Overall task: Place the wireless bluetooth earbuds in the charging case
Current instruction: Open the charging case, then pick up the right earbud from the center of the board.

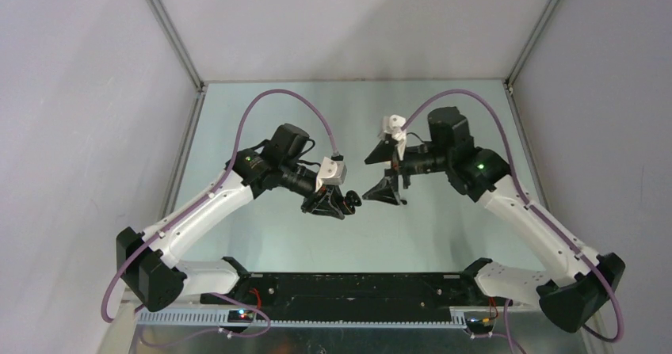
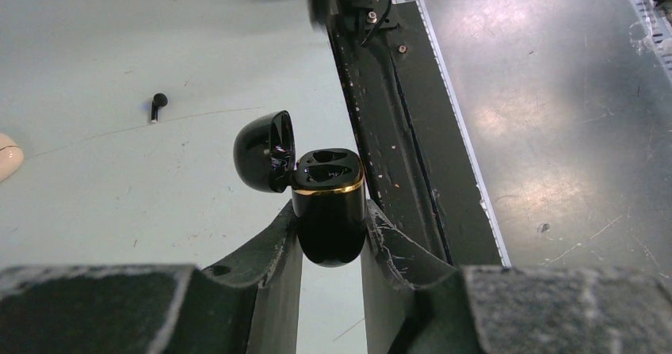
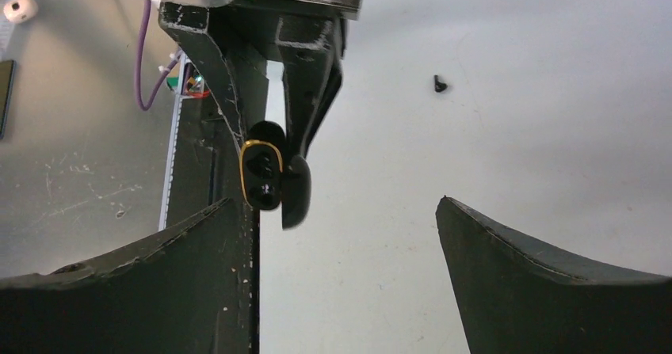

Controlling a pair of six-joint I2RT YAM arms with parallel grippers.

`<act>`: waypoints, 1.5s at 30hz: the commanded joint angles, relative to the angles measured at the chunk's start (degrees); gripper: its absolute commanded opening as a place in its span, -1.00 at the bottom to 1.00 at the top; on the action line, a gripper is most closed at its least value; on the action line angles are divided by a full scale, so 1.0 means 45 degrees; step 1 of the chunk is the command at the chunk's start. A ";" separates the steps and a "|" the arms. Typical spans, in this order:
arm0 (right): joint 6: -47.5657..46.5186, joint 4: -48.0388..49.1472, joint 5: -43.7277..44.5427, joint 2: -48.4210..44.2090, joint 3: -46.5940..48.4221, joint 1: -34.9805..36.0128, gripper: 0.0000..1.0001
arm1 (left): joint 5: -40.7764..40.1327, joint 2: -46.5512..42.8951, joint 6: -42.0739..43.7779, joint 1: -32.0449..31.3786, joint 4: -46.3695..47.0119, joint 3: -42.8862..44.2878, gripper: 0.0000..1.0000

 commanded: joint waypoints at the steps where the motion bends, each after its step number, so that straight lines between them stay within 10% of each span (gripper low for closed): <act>1: 0.0055 -0.0857 -0.1973 -0.0954 0.0694 -0.1591 0.99 | 0.0358 -0.0159 0.0249 -0.0065 0.0033 -0.0004 -1.00; 5: -0.3026 -0.3452 -0.4137 -0.1242 0.0683 -0.3271 0.99 | 0.0191 -0.0271 0.0246 -0.0057 0.0041 0.0001 -1.00; 15: -0.9784 -0.4235 -0.0670 -0.1741 -0.2444 -0.5517 0.98 | 0.0004 -0.0383 0.0207 -0.0056 0.0058 0.0027 -1.00; 31: -0.7452 -0.0041 0.2225 0.2088 -0.4610 -0.5840 0.32 | -0.0235 -0.0676 0.0248 -0.0058 0.0057 -0.0018 -1.00; 45: -0.8059 0.2158 0.4103 0.2890 -0.6422 -0.4128 0.24 | -0.0429 -0.0806 0.0288 -0.0055 0.0056 -0.0038 -1.00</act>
